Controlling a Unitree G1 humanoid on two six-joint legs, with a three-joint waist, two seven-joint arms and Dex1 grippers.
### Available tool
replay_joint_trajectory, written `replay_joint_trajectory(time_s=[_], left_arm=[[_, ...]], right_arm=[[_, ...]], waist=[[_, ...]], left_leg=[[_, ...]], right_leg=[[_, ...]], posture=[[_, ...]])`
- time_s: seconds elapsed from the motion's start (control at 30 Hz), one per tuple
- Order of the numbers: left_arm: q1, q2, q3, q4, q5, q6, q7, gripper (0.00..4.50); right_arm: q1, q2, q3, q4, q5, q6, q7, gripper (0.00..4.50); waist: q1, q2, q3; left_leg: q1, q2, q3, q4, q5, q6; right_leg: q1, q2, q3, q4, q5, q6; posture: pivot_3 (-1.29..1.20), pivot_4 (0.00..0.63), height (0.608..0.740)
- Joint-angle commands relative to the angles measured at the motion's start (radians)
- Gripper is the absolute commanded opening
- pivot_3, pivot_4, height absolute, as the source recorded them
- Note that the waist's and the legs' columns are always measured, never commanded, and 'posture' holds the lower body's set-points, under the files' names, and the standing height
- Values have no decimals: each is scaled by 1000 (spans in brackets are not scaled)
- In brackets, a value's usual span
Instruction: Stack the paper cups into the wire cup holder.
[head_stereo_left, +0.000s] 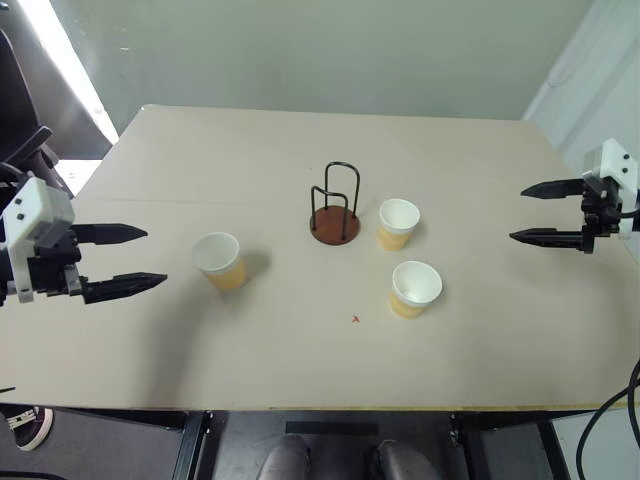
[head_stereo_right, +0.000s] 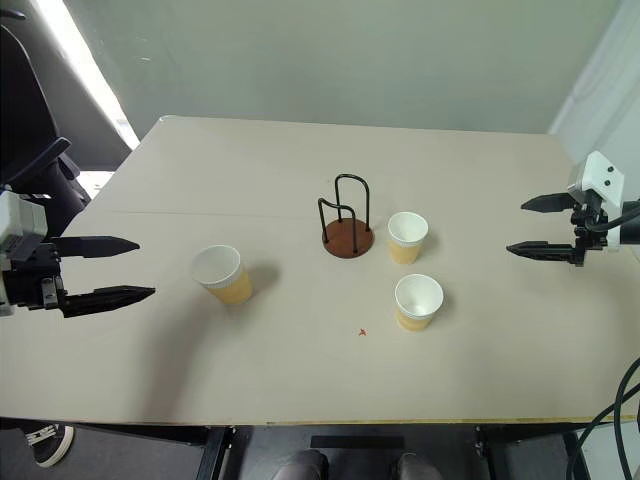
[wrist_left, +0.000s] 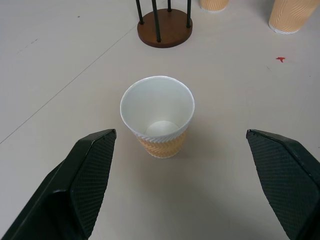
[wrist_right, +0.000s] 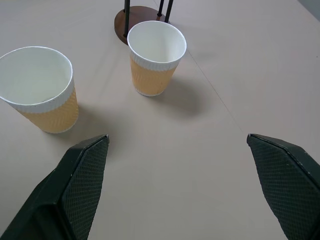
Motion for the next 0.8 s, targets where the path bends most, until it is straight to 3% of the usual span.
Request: replay_joint_trajectory(time_s=[0.03,0.23,0.37,0.47,0.67,0.8], left_arm=[[-3,14,21,-18,-4,-4,2,4453],[-18,18,30,-9,-7,-8,6,4453],[-21,17,25,-25,-1,-10,23,4453],[-16,-6,7,-83,-10,-7,44,4453],[-68,-53,-24,-197,-40,14,129,4453],[-119,-94,-62,-239,-26,6,212,4453]], right_arm=[[-25,-17,-29,-15,16,-2,4,4500],[-47,29,-36,-146,90,65,11,4500],[-130,178,43,-342,99,223,-111,4500],[-185,283,100,-376,55,284,-205,4500],[-288,501,247,-239,-66,351,-373,4500],[-339,572,285,-63,-137,282,-425,4500]], waist=[[0,0,0],[-1,0,0],[-24,0,0],[-28,0,0],[-21,0,0],[-10,0,0]], left_leg=[[0,0,0,0,0,0],[0,0,0,0,0,0],[2,1,1,0,1,-1],[2,2,0,0,1,-1],[-1,2,-2,0,1,-2],[-5,2,-3,0,2,-3]], right_leg=[[0,0,0,0,0,0],[0,0,0,0,0,0],[-1,2,0,0,0,0],[-1,3,0,0,0,0],[-3,3,0,1,0,-1],[-7,3,-1,3,0,-1]], posture=[[0,150,740],[0,150,740],[0,150,740],[0,150,740],[0,150,740],[0,150,740]])
